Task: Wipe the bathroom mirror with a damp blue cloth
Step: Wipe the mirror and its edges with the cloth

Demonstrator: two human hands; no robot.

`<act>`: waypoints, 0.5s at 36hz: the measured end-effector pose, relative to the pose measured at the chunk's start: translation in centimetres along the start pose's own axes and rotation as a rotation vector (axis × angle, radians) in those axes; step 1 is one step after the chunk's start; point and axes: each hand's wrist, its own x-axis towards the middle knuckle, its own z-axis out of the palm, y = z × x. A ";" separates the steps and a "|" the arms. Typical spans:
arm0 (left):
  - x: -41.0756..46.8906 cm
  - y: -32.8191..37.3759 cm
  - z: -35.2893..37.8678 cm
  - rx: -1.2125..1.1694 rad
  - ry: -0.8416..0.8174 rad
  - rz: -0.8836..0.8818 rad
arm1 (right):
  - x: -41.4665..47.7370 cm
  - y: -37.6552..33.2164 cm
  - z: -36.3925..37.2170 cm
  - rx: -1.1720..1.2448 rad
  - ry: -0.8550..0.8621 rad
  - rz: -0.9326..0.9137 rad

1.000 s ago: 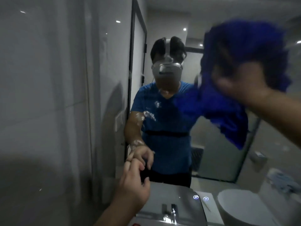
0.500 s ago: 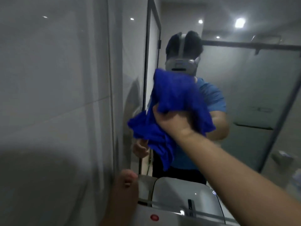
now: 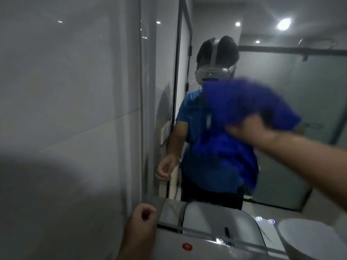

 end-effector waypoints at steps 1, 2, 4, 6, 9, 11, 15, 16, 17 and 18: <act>-0.1 0.1 0.3 0.036 0.020 0.002 | 2.0 -0.4 -1.6 -0.001 0.028 0.070; -0.5 0.3 0.6 0.065 0.018 0.000 | 5.0 0.5 -2.9 0.166 0.080 0.224; -1.3 0.4 1.4 0.078 -0.005 0.014 | 10.0 0.4 -6.0 0.163 0.281 0.430; -2.0 0.2 2.1 0.082 -0.031 0.024 | 11.6 -0.8 -6.3 0.148 0.437 0.462; -2.2 -0.5 2.9 0.087 -0.040 0.038 | 10.9 -3.1 -4.4 0.264 0.531 0.437; -2.1 -0.7 3.0 0.109 -0.021 0.043 | 8.6 -5.5 -2.0 0.306 0.461 0.243; -1.2 -1.3 2.5 0.066 0.005 -0.023 | -0.5 -10.9 5.6 0.371 0.150 -0.046; -1.0 -1.5 2.4 0.042 0.020 -0.040 | -2.5 -11.3 7.2 0.368 0.065 -0.061; -0.9 -1.6 2.4 0.037 0.026 -0.051 | -4.7 -11.3 9.3 0.359 -0.100 -0.018; -0.9 -1.6 2.4 0.049 0.009 -0.056 | -7.7 -11.6 10.6 0.373 -0.320 0.007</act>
